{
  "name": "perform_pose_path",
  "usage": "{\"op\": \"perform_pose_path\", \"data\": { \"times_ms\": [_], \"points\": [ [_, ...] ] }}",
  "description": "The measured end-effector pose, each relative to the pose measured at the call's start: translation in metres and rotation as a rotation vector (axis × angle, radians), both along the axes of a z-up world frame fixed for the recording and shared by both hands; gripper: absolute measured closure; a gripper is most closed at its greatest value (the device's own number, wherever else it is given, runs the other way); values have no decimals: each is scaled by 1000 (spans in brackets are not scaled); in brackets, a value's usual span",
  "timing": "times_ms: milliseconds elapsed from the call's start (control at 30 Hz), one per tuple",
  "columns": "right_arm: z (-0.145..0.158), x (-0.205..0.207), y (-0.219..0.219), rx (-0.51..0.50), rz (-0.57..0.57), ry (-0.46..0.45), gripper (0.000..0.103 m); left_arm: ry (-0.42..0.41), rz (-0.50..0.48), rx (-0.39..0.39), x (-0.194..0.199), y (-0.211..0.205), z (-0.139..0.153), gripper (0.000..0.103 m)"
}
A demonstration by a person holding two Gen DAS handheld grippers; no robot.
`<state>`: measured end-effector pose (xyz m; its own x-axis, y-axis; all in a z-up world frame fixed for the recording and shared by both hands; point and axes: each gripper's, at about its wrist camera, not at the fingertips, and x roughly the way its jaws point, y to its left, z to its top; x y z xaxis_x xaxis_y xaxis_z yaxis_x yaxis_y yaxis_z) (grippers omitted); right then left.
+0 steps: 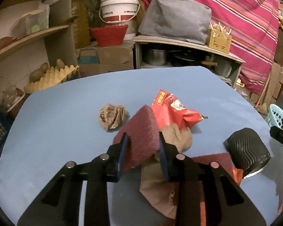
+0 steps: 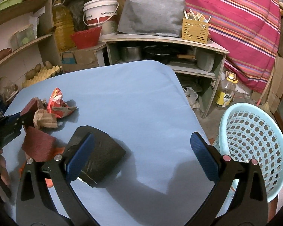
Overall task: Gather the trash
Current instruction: 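Close the left tool on the maroon scouring pad while the right tool grips the black ribbed cup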
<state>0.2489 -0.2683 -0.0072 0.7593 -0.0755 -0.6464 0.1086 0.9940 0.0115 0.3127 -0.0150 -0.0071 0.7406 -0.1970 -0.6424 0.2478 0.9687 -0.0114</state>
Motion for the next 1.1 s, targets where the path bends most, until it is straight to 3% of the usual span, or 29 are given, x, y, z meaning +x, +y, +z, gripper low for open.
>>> {"op": "perform_pose_path", "data": {
  "times_ms": [267, 467, 833, 933, 1100],
  "points": [
    [1, 6, 23, 15, 24, 5, 4, -35, 79, -31, -1, 26, 14, 86],
    [-8, 17, 49, -28, 43, 43, 4, -52, 127, -37, -7, 51, 21, 87],
    [-26, 34, 60, -17, 11, 138, 5, -87, 193, -18, -38, 86, 41, 87],
    [-26, 33, 63, -23, 19, 143, 15, -76, 212, -27, -41, 93, 42, 87],
    [-25, 30, 65, -28, 52, 149, 16, -39, 229, -36, -43, 99, 35, 87]
  ]
}}
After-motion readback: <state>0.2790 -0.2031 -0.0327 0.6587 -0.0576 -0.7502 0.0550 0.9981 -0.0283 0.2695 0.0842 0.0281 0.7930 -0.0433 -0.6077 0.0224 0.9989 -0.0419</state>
